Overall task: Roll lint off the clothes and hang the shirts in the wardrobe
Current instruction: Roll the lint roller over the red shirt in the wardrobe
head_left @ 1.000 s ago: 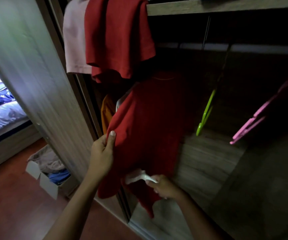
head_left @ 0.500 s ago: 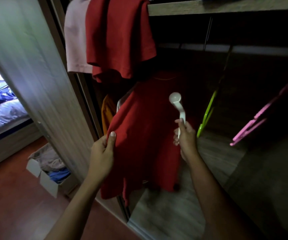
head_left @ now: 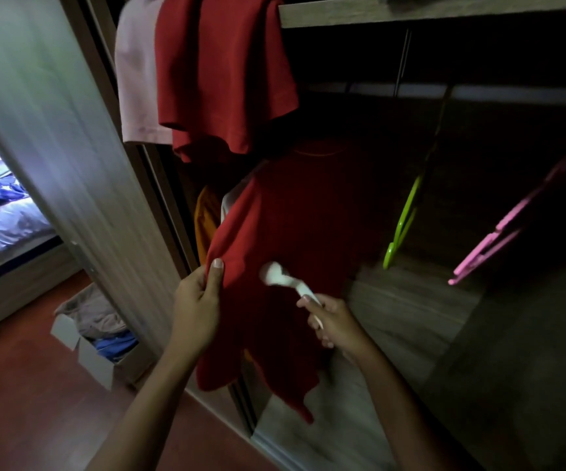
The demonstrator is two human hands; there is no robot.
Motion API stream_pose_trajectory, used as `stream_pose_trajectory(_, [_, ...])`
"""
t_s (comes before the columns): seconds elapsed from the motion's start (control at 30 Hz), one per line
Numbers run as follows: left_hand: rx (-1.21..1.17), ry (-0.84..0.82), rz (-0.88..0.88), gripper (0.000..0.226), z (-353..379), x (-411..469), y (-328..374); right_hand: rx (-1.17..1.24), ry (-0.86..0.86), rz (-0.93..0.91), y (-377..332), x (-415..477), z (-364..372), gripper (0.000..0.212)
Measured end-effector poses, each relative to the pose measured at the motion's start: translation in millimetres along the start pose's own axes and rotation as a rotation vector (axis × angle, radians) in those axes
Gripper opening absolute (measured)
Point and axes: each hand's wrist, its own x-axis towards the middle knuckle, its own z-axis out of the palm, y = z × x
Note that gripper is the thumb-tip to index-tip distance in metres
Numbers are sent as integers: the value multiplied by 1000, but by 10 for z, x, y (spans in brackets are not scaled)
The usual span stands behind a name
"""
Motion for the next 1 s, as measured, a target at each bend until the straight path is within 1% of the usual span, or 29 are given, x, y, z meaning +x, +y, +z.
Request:
stream_pose_trajectory(0.1, [14,8,11,51,12,-31,50,184,147,-19,-149,217,-193,25])
stream_pose_trajectory(0.13, [22,7,14,48,17,-45,67,253,198,-31,-206,305,-277,25])
stream_pose_trajectory(0.27, [54,1,32,45,15,-67,102,428,401,-56,-318,632,-611,29])
stream_pose_trajectory(0.37, [65,3,34,44,3,-60,116,425,433,-23,-234,728,-620,31])
stream_pose_trajectory(0.47, [51,1,20,44,14,-51,107,286,354,48,60,606,-358,24])
stream_pose_trajectory(0.57, [41,8,9,45,33,-46,99,124,172,120,547,325,-23,23])
stream_pose_trajectory(0.6, [31,3,2,48,28,-48,89,74,100,152,699,208,86,24])
stream_pose_trajectory(0.7, [-4,-21,-33,67,0,-54,81,-61,-118,246,1000,-129,316,30])
stream_pose_trajectory(0.77, [7,-20,-30,72,-19,-58,90,-159,-237,279,1060,-251,373,32])
stream_pose_trajectory(0.8, [14,-19,-24,72,-24,-65,106,-183,-270,287,1068,-256,371,32])
stream_pose_trajectory(0.87, [32,-22,-12,70,-39,-72,131,-166,-260,283,1050,-159,317,32])
stream_pose_trajectory(0.93, [76,-28,14,64,-74,-75,146,-134,-176,276,987,0,204,31])
stream_pose_trajectory(1.0, [116,-16,27,57,-128,-52,168,-49,-105,278,909,169,31,32])
